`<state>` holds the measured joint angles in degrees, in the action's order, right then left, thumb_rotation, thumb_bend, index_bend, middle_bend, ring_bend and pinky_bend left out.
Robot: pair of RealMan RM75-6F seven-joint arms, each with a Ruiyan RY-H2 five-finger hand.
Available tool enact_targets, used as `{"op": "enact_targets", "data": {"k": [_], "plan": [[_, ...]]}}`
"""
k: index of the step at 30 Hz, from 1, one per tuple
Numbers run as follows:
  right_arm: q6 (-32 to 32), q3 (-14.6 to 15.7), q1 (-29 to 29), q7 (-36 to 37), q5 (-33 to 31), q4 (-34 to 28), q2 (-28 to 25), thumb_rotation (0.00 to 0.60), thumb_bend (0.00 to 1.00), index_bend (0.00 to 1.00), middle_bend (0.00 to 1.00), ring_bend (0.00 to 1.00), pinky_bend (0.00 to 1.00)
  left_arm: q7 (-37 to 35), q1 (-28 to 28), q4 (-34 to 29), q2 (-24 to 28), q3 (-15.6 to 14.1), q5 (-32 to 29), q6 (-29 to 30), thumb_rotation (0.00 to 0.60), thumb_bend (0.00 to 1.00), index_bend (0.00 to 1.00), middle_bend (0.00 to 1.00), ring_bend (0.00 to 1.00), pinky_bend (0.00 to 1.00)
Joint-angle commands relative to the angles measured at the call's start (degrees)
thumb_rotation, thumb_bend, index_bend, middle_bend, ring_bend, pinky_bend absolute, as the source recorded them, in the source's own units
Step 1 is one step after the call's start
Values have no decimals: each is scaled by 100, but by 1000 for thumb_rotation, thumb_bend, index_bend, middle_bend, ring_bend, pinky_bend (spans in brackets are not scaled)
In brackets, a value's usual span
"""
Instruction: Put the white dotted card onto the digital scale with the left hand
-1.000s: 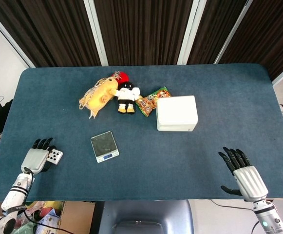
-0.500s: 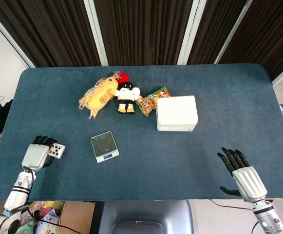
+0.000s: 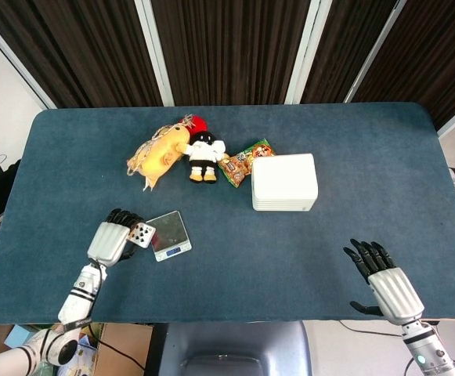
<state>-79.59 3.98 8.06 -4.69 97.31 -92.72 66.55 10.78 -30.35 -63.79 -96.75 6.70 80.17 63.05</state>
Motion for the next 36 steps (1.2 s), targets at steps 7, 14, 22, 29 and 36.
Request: {"op": "enact_targets", "data": {"k": [7,14,22,29,36], "plan": [[-28,7,8,100,18,5,-50,600,131,0,0,0,0,328,-331,180,-395,104,22,-135,600,451,960,294,181,164],[-96,17,-2,222,58,28,-96,600,131,0,0,0,0,351,-444,258,-475,69,8,-251,600,440,461,259,159,144],[-105,27,-9,180,70,19,-81,600,131,0,0,0,0,220,-466,75,-421,133,-131,-288,600,373,150,9,0,100],[-100,25,-7,162,60,20,-77,600,131,0,0,0,0,275,-470,-157,-276,95,-154,-295,600,368,143,1,0,98],[-179,25,-35,178,86,32,-106,600,131,0,0,0,0,268,-305,-796,245,-10,40,65,600,359,144,1,0,94]]}}
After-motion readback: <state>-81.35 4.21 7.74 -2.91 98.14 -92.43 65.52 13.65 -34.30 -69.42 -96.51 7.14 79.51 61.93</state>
